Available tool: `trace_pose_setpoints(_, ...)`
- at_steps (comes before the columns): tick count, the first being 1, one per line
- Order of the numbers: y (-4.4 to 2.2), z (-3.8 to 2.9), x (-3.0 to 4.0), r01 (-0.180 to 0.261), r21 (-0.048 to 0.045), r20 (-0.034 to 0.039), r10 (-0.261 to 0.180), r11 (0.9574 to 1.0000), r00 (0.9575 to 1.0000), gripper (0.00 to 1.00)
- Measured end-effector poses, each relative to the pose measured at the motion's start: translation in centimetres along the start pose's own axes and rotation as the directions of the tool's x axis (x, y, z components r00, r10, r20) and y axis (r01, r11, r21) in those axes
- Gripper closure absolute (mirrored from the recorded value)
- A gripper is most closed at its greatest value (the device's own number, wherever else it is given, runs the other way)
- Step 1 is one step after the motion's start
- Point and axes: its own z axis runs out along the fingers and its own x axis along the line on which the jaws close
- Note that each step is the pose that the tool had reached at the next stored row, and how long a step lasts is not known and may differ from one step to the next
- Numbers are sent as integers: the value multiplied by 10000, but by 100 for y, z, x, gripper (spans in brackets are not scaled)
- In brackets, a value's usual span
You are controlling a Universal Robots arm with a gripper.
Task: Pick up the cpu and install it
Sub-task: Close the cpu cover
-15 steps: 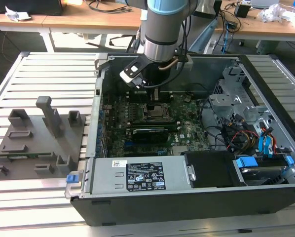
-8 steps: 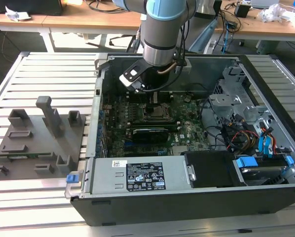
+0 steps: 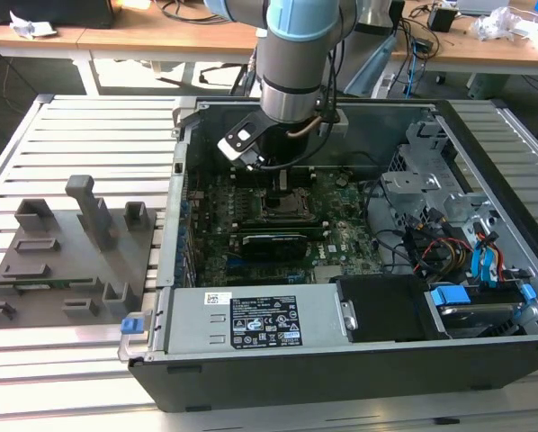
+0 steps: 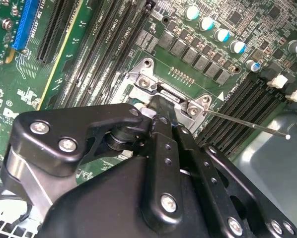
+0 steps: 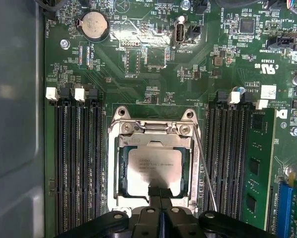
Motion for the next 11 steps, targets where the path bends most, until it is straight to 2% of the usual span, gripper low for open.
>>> trace_pose_setpoints(1,22,0,-1,0,0,0,0,10000,10000,89)
trace_pose_setpoints(4,179,-8,-6,2,1,7,-2,10000,10000,89)
trace_pose_setpoints(6,242,-25,-7,1,1,5,-1,10000,10000,89)
trace_pose_setpoints(8,266,-75,-10,0,8,35,0,10000,10000,89)
trace_pose_setpoints(11,265,-142,-13,-3,8,43,3,10000,10000,89)
